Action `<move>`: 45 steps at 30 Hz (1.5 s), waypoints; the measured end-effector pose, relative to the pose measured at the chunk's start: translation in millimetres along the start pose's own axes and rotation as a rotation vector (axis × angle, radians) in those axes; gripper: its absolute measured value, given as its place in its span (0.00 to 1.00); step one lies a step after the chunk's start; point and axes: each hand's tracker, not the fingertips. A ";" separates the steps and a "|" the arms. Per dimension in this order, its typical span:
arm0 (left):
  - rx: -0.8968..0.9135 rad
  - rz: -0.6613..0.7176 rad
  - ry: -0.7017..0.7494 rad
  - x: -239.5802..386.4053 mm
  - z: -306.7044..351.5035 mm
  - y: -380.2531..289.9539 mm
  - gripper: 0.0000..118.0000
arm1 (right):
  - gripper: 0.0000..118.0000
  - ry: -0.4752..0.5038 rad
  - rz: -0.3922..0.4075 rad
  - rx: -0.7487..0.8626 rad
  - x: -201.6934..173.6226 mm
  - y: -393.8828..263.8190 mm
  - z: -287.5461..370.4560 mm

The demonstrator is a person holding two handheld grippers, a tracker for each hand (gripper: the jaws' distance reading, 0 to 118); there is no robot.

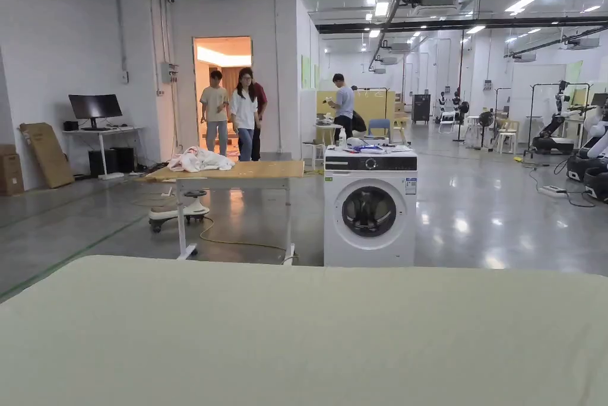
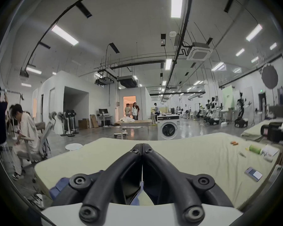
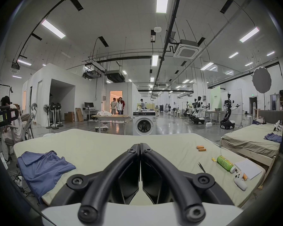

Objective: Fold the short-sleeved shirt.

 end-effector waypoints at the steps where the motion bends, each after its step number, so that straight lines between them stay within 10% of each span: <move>1: 0.001 0.016 -0.008 -0.9 0.9 0.4 0.00 | 0.00 0.004 0.001 -0.002 -0.1 0.0 -0.1; 26: -0.009 -0.090 -0.059 10.7 -11.6 6.7 0.00 | 0.00 -0.057 0.041 -0.017 15.7 1.5 0.2; 29: 0.003 -0.369 -0.078 21.8 -12.4 2.2 0.00 | 0.00 -0.044 0.281 -0.009 8.5 5.5 -1.9; 35: -0.018 -1.348 -0.138 46.5 -5.5 -81.6 0.00 | 0.00 0.029 1.229 -0.106 -25.8 -44.8 -11.6; 38: -0.104 -1.553 -0.283 39.2 4.2 -123.3 0.00 | 0.00 0.188 1.579 -0.078 -30.1 -90.7 1.3; 41: -0.189 -1.497 -0.375 39.1 12.0 -133.2 0.00 | 0.00 0.307 1.702 -0.041 -28.2 -115.7 13.1; 45: -0.220 -1.174 -0.330 38.2 10.0 -106.8 0.00 | 0.00 0.259 1.609 -0.067 -26.4 -110.0 10.8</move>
